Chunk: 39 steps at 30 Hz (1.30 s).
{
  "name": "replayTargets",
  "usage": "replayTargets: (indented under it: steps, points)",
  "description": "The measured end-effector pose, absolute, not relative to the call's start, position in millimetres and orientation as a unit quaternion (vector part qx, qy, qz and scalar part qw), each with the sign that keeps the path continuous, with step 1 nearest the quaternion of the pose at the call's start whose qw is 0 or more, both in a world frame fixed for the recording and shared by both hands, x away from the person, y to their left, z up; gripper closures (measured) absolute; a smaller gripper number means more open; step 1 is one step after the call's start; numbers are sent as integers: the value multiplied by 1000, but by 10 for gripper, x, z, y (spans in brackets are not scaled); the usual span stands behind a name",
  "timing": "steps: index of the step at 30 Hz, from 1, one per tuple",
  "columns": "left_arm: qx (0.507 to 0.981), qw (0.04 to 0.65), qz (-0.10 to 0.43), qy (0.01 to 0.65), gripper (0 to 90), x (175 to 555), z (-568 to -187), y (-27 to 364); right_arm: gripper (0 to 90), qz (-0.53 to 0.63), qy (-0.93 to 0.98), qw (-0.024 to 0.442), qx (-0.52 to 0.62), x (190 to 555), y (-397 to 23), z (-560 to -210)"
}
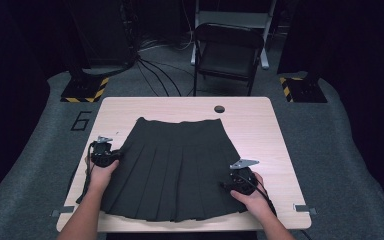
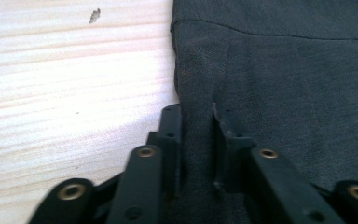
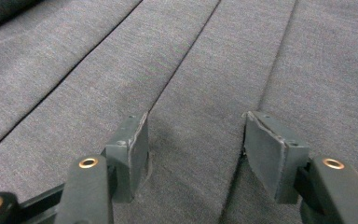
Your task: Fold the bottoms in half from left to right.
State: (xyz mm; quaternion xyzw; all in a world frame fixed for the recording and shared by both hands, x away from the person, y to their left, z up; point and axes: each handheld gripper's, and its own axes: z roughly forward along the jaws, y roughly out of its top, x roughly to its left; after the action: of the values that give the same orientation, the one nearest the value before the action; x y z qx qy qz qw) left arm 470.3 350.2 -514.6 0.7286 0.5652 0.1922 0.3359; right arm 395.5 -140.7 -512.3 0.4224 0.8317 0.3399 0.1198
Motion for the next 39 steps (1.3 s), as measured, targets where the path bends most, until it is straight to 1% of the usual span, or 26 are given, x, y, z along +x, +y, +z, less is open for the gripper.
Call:
replayTargets:
  steps: [2, 5, 15, 30, 34, 39]
  points:
    - [728, 340, 196, 562, 794, 4693, -5130, 3491, 402, 339, 832, 120, 422, 3957, -1408, -5122]
    - [728, 344, 194, 559, 816, 4671, -5095, 3480, 404, 343, 827, 122, 428, 3959, -1399, -5127]
    - [732, 360, 202, 542, 826, 4626, -4881, 3335, 405, 340, 832, 125, 421, 3964, -1415, -5123]
    - [749, 378, 196, 508, 827, 4534, -4599, 3068, 404, 338, 830, 123, 427, 3956, -1417, -5115]
    - [759, 375, 187, 498, 827, 4514, -4529, 2979, 404, 339, 829, 121, 429, 3955, -1414, -5115]
    - [768, 371, 190, 486, 828, 4498, -4428, 2858, 405, 339, 828, 122, 429, 3956, -1417, -5116]
